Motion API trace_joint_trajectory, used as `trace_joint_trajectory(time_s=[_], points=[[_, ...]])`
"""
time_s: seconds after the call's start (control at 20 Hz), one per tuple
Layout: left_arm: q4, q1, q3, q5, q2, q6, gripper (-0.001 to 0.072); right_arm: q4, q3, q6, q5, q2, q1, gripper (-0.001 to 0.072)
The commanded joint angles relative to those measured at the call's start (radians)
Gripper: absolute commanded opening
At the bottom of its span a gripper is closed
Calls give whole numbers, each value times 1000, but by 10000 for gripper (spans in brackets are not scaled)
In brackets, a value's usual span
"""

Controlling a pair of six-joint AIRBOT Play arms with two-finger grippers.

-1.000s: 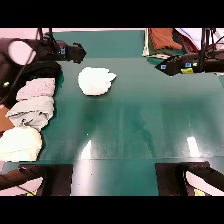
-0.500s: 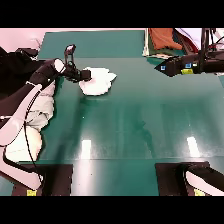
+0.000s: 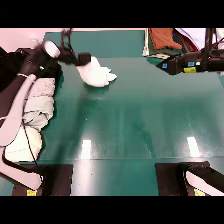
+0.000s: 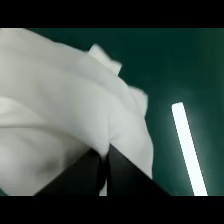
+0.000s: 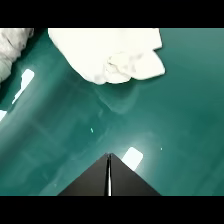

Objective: Fold the shirts.

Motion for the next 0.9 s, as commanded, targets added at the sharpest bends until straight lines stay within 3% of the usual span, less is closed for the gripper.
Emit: trace_joint_trajectory(time_s=[0.0, 0.25, 0.55, 0.6, 0.65, 0.7, 0.85], points=[[-4, 0, 129, -53, 166, 30, 21, -5, 88, 0, -2, 25, -1, 15], [47, -46, 130, -218, 440, 30, 20, -11, 260, 0, -12, 26, -1, 15], [76, -354, 24, -282, 416, 67, 24, -10, 361, 0, -11, 26, -1, 15], [75, -391, -14, -270, 397, 106, 78, -10, 362, 0, -11, 26, -1, 15], [75, -416, -53, -238, 378, 115, 423, -9, 362, 1, -5, 26, -1, 15], [73, -422, -83, -197, 361, 98, 623, -9, 361, 12, 8, 26, -1, 15], [138, -368, -103, -135, 324, 76, 620, -8, 361, 32, 32, 26, -1, 15]])
